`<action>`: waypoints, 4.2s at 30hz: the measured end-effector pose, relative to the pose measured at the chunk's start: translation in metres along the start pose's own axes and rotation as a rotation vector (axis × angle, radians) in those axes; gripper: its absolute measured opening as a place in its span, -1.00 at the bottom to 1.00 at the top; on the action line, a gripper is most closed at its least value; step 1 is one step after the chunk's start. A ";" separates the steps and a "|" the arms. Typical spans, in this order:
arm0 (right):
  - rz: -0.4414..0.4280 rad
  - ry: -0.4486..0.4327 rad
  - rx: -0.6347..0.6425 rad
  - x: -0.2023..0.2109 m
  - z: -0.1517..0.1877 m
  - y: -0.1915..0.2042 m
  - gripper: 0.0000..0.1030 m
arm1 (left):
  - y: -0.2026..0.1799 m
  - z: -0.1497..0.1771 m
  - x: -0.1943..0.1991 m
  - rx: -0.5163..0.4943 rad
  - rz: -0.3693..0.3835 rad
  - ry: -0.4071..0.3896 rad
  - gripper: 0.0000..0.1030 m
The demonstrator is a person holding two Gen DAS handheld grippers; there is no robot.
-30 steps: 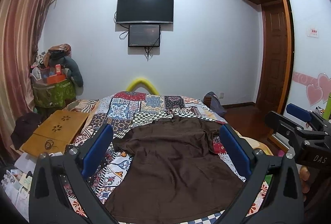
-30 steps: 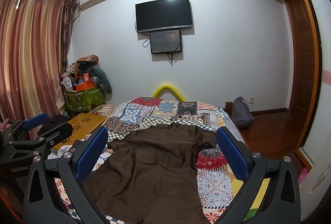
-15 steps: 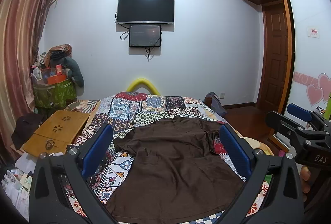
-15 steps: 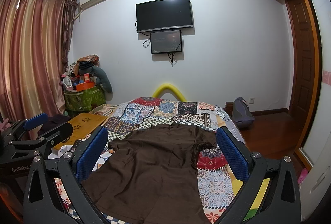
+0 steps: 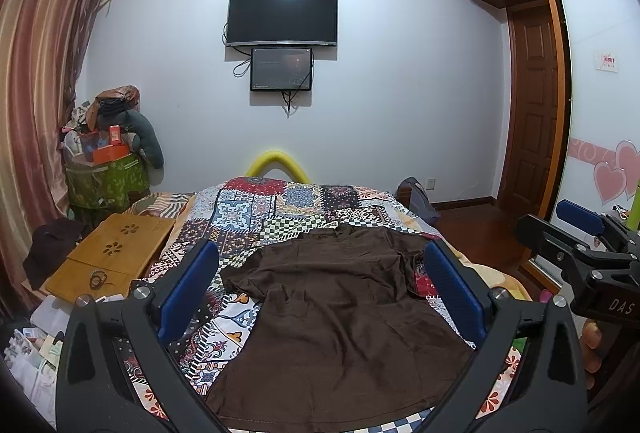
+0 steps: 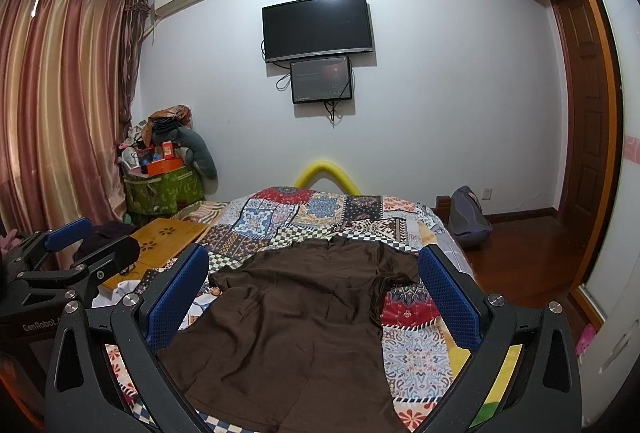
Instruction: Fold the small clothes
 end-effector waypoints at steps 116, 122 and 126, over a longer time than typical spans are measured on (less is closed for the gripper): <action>-0.295 0.525 0.156 -0.322 0.067 0.036 0.39 | 0.121 0.073 -0.333 0.069 0.076 0.592 -0.10; -0.311 0.559 0.168 -0.337 0.077 0.055 0.39 | 0.161 0.088 -0.327 0.095 -0.024 0.633 -0.08; -0.284 0.627 0.184 -0.359 0.099 0.062 0.39 | 0.168 0.112 -0.332 0.089 -0.042 0.678 -0.07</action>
Point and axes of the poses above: each gripper's, at about its wrist camera, not at the fingertips, and x roughly against the way its jaws point, y to its left, z to its underside, the point moved 6 cm from there along -x, roughly the way its jaws point, and after that the axes turned 4 degrees about z, right-handed, at the moved point
